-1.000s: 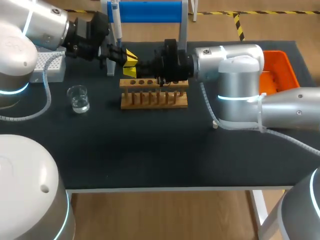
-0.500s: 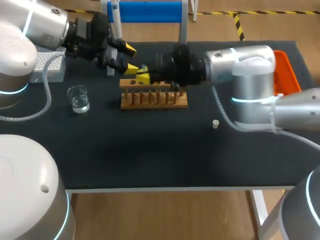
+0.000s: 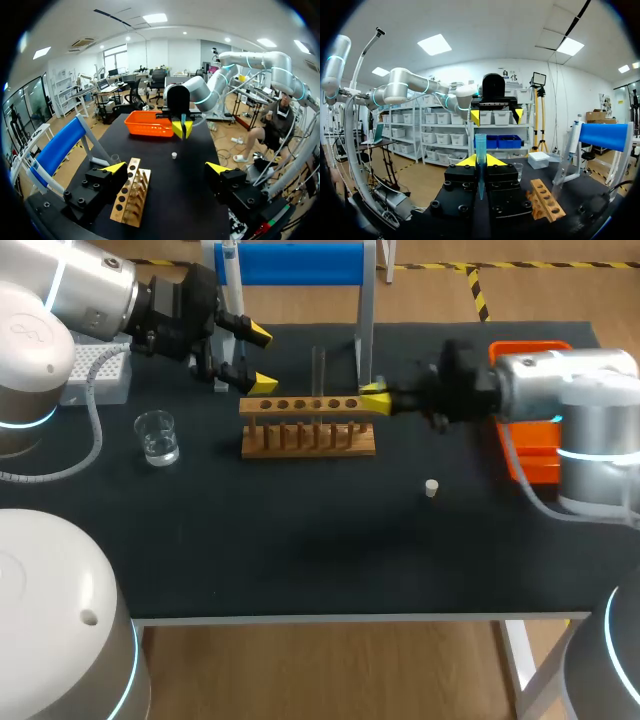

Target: Invert the test tube, pick up the pipette, mount the tip to pipette, aspirate from beaker and dispense into the tube, eject the tip, return the pipette, and cap with the stopper.

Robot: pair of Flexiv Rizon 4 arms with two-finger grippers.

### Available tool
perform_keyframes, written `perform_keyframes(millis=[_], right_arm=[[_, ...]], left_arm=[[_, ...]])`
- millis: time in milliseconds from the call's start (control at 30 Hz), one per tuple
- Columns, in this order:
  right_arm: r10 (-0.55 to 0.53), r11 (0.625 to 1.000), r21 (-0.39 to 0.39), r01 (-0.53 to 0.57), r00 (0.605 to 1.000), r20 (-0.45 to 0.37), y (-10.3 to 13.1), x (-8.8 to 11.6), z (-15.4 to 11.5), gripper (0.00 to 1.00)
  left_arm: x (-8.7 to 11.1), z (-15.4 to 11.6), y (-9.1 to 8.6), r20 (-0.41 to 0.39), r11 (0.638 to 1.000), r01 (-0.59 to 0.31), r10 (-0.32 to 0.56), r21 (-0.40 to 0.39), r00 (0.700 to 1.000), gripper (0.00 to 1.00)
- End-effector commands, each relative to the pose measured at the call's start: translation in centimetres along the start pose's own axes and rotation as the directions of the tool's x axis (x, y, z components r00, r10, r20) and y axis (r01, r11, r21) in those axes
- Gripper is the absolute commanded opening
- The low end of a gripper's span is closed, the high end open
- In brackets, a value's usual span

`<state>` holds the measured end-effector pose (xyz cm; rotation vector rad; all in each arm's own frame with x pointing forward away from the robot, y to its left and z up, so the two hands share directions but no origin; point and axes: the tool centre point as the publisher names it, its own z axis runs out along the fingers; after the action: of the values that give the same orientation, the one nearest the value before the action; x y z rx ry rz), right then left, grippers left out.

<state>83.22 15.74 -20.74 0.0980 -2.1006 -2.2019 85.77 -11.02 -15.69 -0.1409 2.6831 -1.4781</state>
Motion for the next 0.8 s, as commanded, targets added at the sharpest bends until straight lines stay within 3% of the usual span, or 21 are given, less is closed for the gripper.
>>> perform_keyframes(millis=[33, 367, 800], right_arm=[[0.002, 1.0, 0.004, -0.002, 1.0, 0.025, 0.0, 1.5, -6.7, 0.0], [0.03, 0.999, 0.019, -0.032, 0.998, 0.061, -1.6, 2.6, -10.2, 0.0], [0.045, 0.998, 0.036, -0.048, 0.996, 0.077, -2.6, 3.4, -11.4, 0.0]], left_arm=[[0.0, -0.1, -0.1, -0.002, 1.0, 0.001, -0.001, -0.003, 1.0, 1.0], [0.0, -0.1, -0.1, -0.002, 1.0, 0.001, -0.001, -0.003, 1.0, 1.0], [0.0, -0.1, -0.1, -0.002, 1.0, 0.001, -0.001, -0.003, 1.0, 1.0]])
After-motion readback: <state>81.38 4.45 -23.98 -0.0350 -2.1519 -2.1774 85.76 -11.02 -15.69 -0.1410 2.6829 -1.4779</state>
